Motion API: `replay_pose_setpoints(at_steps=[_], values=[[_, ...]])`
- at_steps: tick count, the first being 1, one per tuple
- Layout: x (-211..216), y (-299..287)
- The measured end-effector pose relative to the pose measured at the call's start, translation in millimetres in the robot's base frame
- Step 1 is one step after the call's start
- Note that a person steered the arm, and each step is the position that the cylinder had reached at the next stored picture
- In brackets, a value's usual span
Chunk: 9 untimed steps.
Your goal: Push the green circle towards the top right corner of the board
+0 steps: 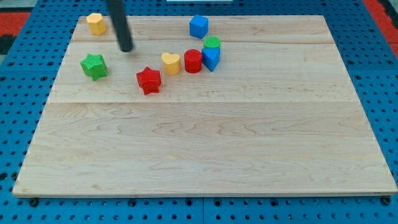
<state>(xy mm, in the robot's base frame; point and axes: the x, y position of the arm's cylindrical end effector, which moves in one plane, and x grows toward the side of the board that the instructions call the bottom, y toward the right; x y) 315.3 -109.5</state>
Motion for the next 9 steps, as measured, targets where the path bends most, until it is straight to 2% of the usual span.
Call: replay_pose_setpoints(at_steps=[1, 2, 4, 5, 6, 7, 8, 9], values=[[15.9, 99.4], [0.6, 140.9], [-4.6, 108.0], [-26.9, 135.7], [-34.5, 238.3], [-49.6, 265.1], [-24.5, 222.2], [-21.7, 171.5]])
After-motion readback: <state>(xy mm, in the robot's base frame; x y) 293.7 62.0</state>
